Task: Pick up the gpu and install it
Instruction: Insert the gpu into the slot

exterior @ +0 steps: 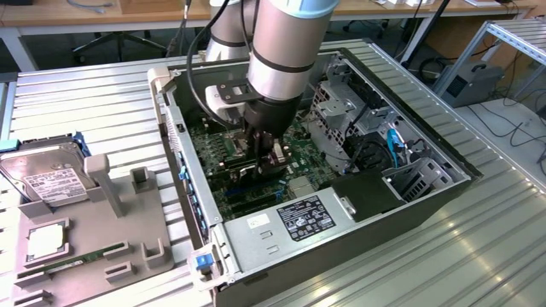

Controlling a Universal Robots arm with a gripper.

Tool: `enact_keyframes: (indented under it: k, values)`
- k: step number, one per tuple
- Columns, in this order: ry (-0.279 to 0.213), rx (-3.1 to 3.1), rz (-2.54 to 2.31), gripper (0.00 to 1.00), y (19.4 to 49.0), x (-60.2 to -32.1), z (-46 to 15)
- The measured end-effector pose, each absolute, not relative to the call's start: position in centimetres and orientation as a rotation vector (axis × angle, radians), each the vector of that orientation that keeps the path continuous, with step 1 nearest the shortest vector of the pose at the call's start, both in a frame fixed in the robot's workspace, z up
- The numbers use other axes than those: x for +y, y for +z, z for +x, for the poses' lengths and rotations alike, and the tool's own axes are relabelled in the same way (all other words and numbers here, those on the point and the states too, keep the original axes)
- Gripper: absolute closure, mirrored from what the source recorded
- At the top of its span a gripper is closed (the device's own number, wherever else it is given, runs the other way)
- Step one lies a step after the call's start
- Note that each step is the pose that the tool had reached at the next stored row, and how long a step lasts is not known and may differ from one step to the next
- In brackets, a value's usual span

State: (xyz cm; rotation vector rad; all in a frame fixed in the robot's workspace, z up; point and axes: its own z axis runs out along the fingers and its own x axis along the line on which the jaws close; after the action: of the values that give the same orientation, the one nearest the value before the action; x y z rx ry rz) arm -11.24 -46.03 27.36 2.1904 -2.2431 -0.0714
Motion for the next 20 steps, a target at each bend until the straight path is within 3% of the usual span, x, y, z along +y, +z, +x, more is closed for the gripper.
enact_keyframes:
  k: [9, 10, 13, 20]
  values:
    - [-0.070, -2.244, 2.191, 0.53, 26.70, -45.98, -11.27]
    - [-0.070, -2.244, 2.191, 0.55, 26.70, -45.98, -11.26]
    - [-0.070, -2.244, 2.191, 0.73, 26.70, -45.98, -11.27]
    - [-0.069, -2.244, 2.192, 0.73, 26.41, -45.79, -11.59]
